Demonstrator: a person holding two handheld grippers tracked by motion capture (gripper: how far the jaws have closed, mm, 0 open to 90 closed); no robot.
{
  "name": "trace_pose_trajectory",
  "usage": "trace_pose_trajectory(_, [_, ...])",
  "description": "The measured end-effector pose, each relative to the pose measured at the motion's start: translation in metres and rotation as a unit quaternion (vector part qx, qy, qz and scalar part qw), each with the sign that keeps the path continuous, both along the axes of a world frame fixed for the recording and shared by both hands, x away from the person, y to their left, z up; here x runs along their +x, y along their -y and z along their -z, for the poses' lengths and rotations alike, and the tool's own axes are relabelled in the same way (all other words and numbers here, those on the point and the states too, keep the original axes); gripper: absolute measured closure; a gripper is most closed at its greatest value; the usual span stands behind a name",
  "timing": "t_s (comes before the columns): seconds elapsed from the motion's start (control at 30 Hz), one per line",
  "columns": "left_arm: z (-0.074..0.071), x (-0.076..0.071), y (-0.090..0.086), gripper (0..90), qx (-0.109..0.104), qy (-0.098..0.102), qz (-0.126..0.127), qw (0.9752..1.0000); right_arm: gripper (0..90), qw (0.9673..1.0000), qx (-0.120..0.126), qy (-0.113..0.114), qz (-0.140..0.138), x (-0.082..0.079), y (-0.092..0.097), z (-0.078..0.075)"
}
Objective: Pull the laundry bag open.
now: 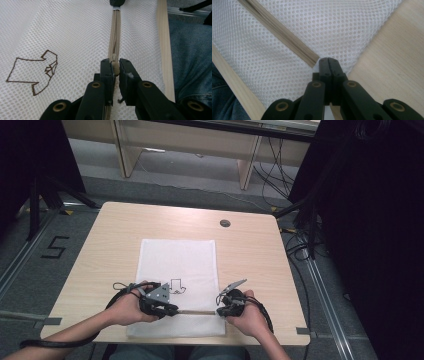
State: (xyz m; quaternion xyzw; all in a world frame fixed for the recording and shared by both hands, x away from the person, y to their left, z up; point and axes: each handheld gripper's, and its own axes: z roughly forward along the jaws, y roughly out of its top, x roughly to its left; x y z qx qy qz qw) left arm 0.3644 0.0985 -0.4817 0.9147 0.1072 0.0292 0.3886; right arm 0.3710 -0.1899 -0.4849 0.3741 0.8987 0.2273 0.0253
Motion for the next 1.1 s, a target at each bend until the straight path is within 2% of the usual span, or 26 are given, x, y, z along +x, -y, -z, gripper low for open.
trace_pose_trajectory(0.17, [0.000,-0.001,-0.001,81.3,0.004,0.006,0.003,1.0000,90.0,1.0000,0.000,0.001,-0.001,0.000,0.000,0.000])
trace_pose_trajectory(0.23, [0.000,-0.001,-0.002,81.3,-0.002,0.002,0.000,1.0000,90.0,1.0000,-0.002,0.001,-0.002,0.000,-0.001,0.000])
trace_pose_trajectory(0.33, [0.000,-0.001,-0.002,81.3,0.004,0.008,0.003,1.0000,90.0,1.0000,-0.004,0.001,-0.005,0.000,-0.001,0.000])
trace_pose_trajectory(0.47, [0.001,-0.002,-0.002,81.4,-0.001,0.006,0.004,1.0000,90.0,1.0000,-0.004,0.002,-0.004,0.000,-0.001,0.000])
trace_pose_trajectory(0.6, [0.000,-0.001,-0.005,81.4,0.009,0.012,0.009,0.9999,90.0,1.0000,-0.004,0.002,-0.004,0.000,-0.001,0.000])
trace_pose_trajectory(0.63, [0.000,-0.002,-0.005,81.4,0.000,0.007,0.005,1.0000,90.0,1.0000,-0.004,0.002,-0.005,0.000,-0.001,0.000])
trace_pose_trajectory(0.7, [-0.001,-0.002,-0.007,81.4,0.010,0.012,0.009,0.9998,90.0,1.0000,-0.005,0.003,-0.005,0.000,-0.001,0.000])
trace_pose_trajectory(0.73, [0.000,-0.003,-0.008,81.4,0.002,0.003,0.002,1.0000,90.0,1.0000,-0.003,0.002,-0.005,0.000,-0.001,0.000])
trace_pose_trajectory(0.77, [0.000,-0.003,-0.009,81.4,0.005,0.009,0.003,0.9999,90.0,1.0000,-0.005,0.003,-0.005,0.000,-0.001,0.000])
trace_pose_trajectory(0.93, [-0.001,-0.003,-0.014,81.4,0.002,0.003,0.002,1.0000,90.0,1.0000,-0.003,0.000,0.000,-0.001,-0.002,0.000])
trace_pose_trajectory(0.97, [-0.001,-0.003,-0.016,81.4,0.010,0.010,0.003,0.9999,90.0,1.0000,-0.003,0.000,0.000,-0.001,-0.002,0.000])
trace_pose_trajectory(1.0, [-0.001,-0.003,-0.017,81.4,0.002,0.003,-0.001,1.0000,90.0,1.0000,-0.002,-0.002,0.000,-0.001,-0.002,0.000])
trace_pose_trajectory(1.1, [0.000,-0.004,-0.018,81.4,0.002,0.001,-0.003,1.0000,90.0,1.0000,-0.003,0.000,0.000,-0.001,-0.002,0.000])
